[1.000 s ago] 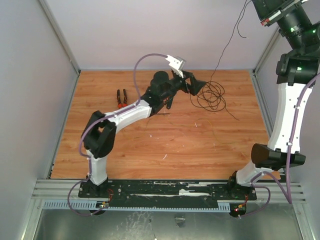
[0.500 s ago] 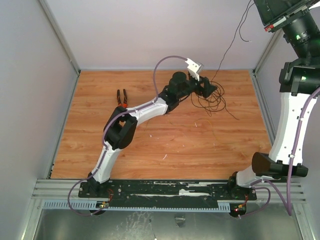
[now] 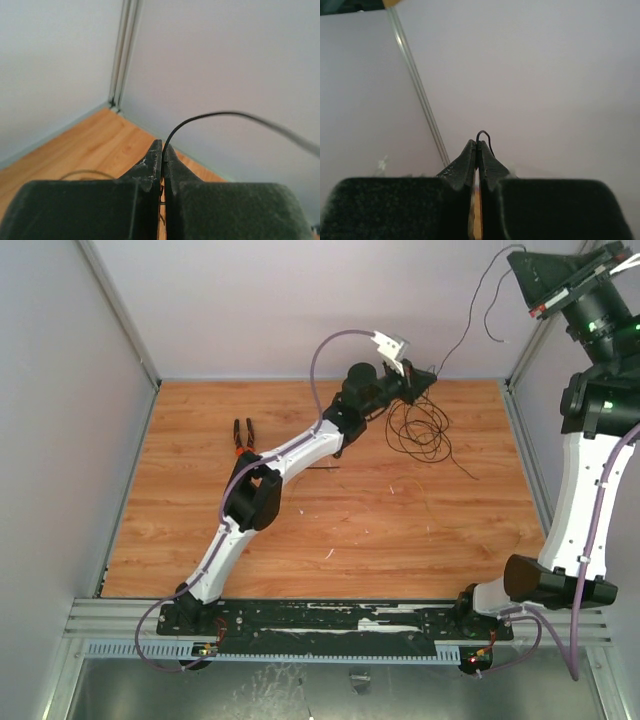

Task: Zip-tie the wires
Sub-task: Pick up the cable at the center of the board.

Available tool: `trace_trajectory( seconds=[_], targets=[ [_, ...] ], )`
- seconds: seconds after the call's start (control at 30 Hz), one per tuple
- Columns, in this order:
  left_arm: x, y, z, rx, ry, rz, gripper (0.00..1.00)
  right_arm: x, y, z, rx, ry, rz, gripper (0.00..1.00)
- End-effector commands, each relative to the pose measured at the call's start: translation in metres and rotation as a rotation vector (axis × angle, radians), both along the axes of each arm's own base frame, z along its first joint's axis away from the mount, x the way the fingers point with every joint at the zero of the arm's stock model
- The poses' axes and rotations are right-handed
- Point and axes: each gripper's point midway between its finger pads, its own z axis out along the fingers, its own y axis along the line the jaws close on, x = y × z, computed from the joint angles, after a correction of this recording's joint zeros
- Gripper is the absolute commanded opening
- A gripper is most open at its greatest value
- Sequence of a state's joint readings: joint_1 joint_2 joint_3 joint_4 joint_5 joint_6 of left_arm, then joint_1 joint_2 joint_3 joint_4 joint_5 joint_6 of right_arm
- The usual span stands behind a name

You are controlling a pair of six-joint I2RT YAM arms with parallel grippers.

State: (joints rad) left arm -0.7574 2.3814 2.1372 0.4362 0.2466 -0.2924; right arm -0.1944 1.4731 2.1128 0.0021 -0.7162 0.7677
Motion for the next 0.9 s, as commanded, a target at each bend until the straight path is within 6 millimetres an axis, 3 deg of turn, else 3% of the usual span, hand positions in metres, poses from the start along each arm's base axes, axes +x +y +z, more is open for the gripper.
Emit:
trace_trajectory(
  seconds=[0.0,0.1,0.23,0.4,0.5,0.6,0.77,0.87],
  targets=[
    [0.023,0.035,0.082,-0.233,-0.058,0.008,0.00,0.018,-0.016,-0.048,0.007,0.125,-0.060,0.00],
    [0.029,0.062,0.122,-0.381,-0.085,0.001,0.00,0.024,-0.022,-0.076,-0.001,0.165,-0.102,0.00],
    [0.026,0.086,0.160,-0.481,-0.184,0.044,0.00,0.034,-0.030,-0.110,-0.003,0.213,-0.146,0.00],
    [0.016,0.112,0.184,-0.676,-0.346,0.088,0.00,0.045,-0.031,-0.148,0.002,0.264,-0.137,0.00],
    [0.028,0.115,0.175,-0.679,-0.352,0.121,0.00,0.050,-0.030,-0.166,-0.011,0.299,-0.128,0.00],
    [0.024,0.122,0.168,-0.576,-0.366,0.147,0.00,0.054,-0.039,-0.174,-0.048,0.316,-0.189,0.00],
    [0.010,0.168,0.135,-0.329,-0.383,0.380,0.00,0.060,-0.056,-0.200,-0.088,0.382,-0.300,0.00],
    [0.007,0.202,0.104,-0.170,-0.311,0.529,0.00,0.058,-0.053,-0.224,-0.095,0.484,-0.280,0.00]
  ],
)
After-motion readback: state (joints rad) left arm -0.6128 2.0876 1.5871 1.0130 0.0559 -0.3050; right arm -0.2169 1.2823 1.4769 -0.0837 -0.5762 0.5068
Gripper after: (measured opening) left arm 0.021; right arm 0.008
